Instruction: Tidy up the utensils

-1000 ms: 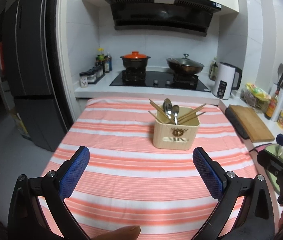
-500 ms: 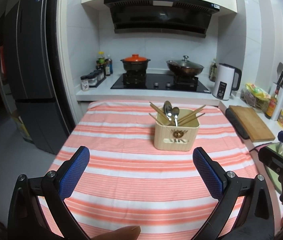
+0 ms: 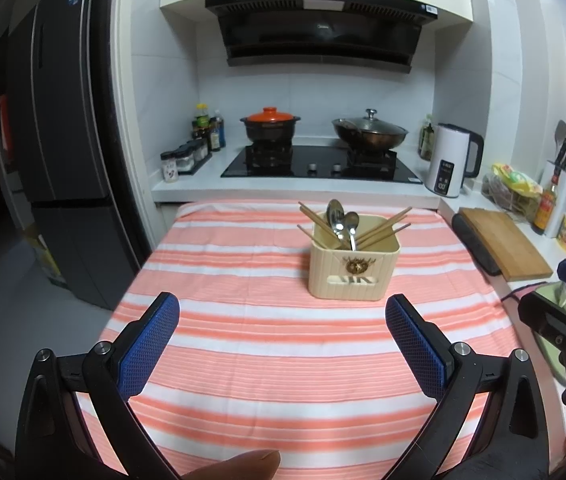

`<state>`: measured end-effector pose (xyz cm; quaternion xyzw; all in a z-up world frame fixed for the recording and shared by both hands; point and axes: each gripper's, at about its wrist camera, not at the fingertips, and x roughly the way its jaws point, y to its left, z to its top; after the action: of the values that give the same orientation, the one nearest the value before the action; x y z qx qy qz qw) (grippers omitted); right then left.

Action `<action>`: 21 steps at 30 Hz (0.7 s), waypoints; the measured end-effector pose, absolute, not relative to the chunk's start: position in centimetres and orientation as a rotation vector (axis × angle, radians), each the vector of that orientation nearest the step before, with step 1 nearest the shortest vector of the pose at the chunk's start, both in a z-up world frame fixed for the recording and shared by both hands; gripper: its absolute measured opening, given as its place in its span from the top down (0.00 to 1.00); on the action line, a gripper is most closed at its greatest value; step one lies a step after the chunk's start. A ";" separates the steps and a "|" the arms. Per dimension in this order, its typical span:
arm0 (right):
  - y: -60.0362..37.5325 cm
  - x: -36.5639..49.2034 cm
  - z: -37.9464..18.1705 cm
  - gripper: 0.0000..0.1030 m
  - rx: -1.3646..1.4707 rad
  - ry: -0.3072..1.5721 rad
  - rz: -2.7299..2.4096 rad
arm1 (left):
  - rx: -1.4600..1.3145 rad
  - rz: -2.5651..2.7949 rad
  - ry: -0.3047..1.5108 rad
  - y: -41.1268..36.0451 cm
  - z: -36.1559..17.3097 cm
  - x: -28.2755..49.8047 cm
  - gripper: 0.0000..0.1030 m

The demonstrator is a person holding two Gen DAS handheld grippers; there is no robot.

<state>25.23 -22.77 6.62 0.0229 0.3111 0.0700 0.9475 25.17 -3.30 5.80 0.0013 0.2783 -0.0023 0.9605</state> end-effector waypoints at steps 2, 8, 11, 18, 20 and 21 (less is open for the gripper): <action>-22.8 25.2 6.6 0.00 0.047 0.632 0.142 | 0.003 -0.004 0.563 -3.3 5.8 25.2 0.00; -22.8 25.2 6.8 0.00 0.048 0.630 0.140 | 0.009 -0.005 0.560 -3.4 5.8 25.2 0.00; -22.8 25.2 6.8 0.00 0.047 0.630 0.141 | 0.008 -0.006 0.561 -3.5 5.8 25.2 0.00; -22.8 25.1 6.8 0.00 0.046 0.627 0.141 | 0.007 -0.008 0.561 -3.5 5.8 25.1 0.00; -22.8 25.1 6.8 0.00 0.045 0.626 0.141 | 0.007 -0.010 0.561 -3.5 5.7 25.2 0.00; -22.7 25.1 6.8 0.00 0.044 0.625 0.141 | 0.009 -0.011 0.562 -3.6 5.7 25.1 0.00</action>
<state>25.07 -22.72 6.83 0.0215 0.3072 0.0694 0.9489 25.13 -3.56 5.75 0.0042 0.2773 -0.0052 0.9608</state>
